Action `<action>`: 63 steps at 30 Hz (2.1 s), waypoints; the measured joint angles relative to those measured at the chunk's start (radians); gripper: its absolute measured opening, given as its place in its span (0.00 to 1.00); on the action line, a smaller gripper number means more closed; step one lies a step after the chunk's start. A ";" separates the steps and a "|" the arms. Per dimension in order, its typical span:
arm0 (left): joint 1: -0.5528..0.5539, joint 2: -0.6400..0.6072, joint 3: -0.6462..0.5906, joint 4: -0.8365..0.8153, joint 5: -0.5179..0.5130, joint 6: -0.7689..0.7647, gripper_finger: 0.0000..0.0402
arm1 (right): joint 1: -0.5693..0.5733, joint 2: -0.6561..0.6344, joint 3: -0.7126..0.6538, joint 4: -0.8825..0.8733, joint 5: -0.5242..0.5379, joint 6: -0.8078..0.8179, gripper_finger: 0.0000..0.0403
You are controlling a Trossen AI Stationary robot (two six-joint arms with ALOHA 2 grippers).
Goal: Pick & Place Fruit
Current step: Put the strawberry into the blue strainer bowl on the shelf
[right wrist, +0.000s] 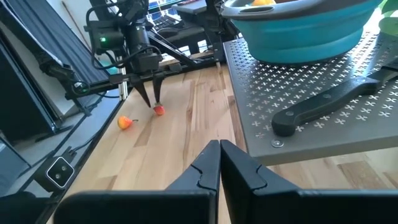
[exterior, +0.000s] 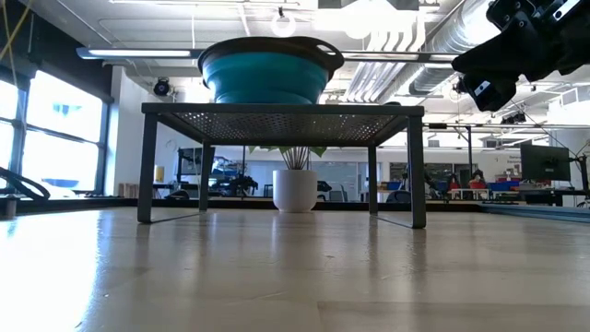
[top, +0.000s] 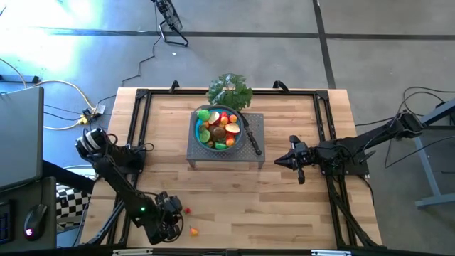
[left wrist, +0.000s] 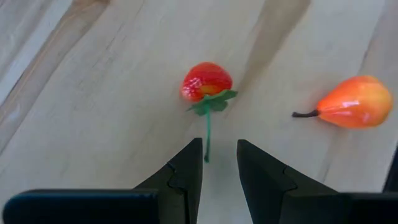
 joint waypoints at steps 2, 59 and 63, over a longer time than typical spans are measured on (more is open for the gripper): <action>0.000 0.006 0.000 -0.004 0.000 0.000 0.24 | 0.000 0.000 0.000 0.000 0.000 0.000 0.01; 0.001 0.053 0.024 0.137 -0.136 0.020 0.00 | 0.000 0.000 0.000 0.000 0.000 0.000 0.01; 0.028 0.052 0.079 0.129 -0.185 0.092 0.00 | 0.000 0.000 0.000 0.000 0.000 0.000 0.01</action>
